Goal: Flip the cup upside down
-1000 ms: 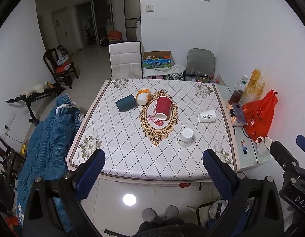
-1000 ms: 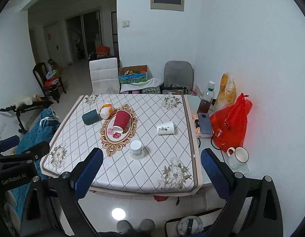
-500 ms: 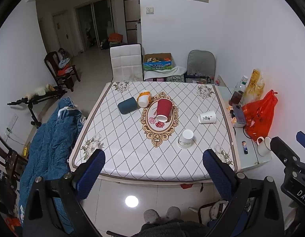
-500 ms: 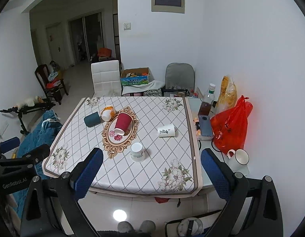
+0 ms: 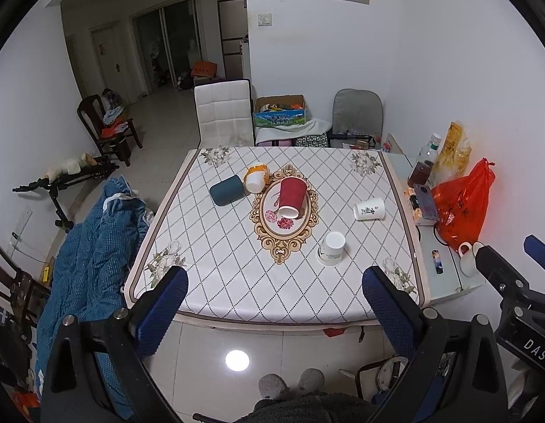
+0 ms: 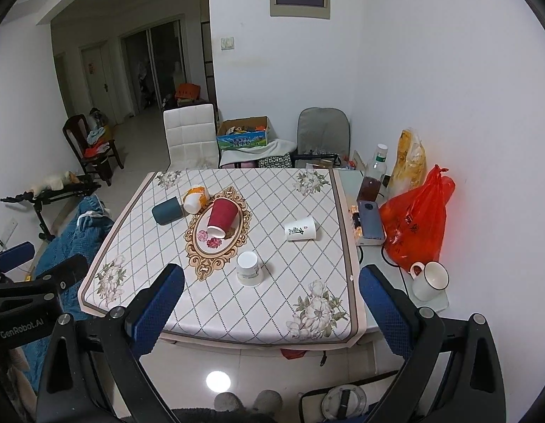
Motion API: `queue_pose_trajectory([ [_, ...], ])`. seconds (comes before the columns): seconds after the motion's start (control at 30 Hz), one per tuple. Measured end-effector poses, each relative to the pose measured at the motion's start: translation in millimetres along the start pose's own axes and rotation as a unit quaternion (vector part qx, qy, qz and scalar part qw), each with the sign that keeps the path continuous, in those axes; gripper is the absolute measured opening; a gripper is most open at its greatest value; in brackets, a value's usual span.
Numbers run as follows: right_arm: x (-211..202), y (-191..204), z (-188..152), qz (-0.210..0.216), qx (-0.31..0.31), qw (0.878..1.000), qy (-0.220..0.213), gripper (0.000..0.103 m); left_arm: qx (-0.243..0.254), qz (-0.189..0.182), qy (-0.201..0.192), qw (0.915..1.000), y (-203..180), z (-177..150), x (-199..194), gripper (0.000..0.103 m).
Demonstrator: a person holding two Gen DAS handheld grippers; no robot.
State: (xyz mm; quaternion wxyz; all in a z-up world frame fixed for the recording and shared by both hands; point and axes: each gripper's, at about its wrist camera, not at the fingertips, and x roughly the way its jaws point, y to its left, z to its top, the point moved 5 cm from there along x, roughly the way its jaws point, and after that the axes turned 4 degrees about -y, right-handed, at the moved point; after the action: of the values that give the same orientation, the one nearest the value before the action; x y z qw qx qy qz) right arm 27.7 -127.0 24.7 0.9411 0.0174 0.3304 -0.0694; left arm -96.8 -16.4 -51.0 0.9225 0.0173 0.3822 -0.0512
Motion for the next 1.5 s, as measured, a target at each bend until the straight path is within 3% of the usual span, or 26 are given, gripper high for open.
queue_pose_trajectory([
  [1.5, 5.1, 1.7, -7.6, -0.005, 0.002, 1.0, 0.008, 0.101, 0.005, -0.005, 0.007, 0.9999, 1.4, -11.6, -2.5, 0.101],
])
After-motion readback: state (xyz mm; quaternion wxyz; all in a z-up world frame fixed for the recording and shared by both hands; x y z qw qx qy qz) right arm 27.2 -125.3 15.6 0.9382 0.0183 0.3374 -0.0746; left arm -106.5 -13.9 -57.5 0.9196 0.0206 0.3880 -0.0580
